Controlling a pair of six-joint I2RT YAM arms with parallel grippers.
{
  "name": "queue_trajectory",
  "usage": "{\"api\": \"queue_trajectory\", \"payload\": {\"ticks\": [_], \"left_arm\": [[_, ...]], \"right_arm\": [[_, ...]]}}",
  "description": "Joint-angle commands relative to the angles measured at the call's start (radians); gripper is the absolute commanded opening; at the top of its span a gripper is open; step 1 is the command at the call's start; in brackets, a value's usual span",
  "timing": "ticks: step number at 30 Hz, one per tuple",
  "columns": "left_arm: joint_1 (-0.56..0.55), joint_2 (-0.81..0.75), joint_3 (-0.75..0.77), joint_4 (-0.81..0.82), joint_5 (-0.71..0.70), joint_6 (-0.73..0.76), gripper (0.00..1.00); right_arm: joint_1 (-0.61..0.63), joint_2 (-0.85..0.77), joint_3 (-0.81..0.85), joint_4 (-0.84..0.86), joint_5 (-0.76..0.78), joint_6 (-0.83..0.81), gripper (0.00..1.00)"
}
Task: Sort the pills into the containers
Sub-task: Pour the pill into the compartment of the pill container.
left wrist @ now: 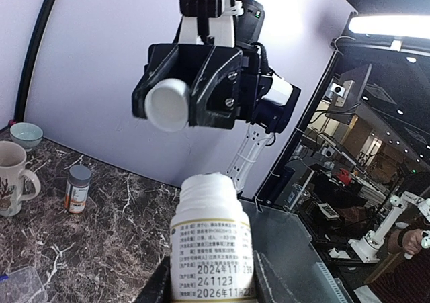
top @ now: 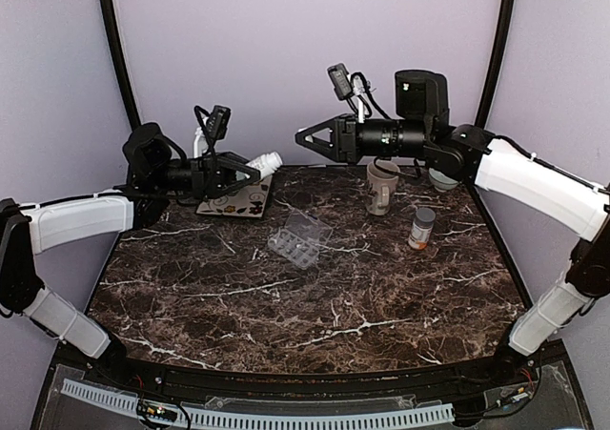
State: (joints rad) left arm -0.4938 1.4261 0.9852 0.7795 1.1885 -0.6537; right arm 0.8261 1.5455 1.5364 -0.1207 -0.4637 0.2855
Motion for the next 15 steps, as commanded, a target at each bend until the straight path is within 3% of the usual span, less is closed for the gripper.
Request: {"api": "queue_trajectory", "payload": {"ticks": [1, 15], "left_arm": [[0.001, -0.032, -0.065, 0.047, -0.057, 0.038, 0.0], [0.001, -0.025, -0.262, 0.222, -0.214, 0.075, 0.0]], "right_arm": [[-0.014, -0.051, -0.05, 0.058, 0.051, -0.007, 0.04], [-0.015, -0.113, -0.168, 0.115, 0.12, -0.015, 0.03]]}}
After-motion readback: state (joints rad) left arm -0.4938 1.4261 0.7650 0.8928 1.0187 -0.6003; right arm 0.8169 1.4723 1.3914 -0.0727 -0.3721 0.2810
